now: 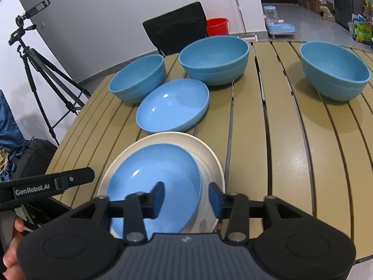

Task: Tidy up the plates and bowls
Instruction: 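Withdraw both grippers and move them to the other shallow blue plate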

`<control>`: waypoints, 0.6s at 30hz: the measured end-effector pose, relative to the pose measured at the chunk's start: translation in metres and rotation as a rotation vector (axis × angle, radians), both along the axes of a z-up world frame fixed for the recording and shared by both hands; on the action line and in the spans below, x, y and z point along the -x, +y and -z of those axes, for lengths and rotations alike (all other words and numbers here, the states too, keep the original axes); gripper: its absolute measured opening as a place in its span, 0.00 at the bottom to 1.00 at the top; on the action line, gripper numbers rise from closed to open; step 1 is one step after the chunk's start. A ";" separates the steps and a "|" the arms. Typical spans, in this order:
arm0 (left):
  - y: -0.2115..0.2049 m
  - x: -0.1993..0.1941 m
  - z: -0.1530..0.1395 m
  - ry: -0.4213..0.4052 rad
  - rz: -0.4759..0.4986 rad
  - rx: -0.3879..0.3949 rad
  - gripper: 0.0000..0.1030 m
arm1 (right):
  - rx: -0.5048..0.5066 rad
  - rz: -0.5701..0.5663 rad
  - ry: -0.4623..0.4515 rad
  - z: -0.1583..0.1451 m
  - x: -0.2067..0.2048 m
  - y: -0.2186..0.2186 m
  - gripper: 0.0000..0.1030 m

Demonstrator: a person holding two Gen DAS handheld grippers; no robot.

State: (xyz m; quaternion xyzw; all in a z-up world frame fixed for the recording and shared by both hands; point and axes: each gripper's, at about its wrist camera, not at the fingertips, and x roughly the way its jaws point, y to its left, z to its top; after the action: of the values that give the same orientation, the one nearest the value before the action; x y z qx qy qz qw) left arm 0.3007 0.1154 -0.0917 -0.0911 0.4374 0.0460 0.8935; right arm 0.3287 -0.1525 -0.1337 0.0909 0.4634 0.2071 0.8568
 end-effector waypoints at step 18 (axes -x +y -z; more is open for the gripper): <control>-0.004 0.052 -0.043 -0.110 -0.042 -0.011 1.00 | -0.016 0.021 -0.096 -0.046 0.036 -0.028 1.00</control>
State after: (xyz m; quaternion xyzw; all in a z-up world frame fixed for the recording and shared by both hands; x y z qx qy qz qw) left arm 0.2488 0.1118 -0.0488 -0.0975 0.3854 0.0620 0.9155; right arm 0.2931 -0.1805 -0.0881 0.0927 0.4190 0.2058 0.8795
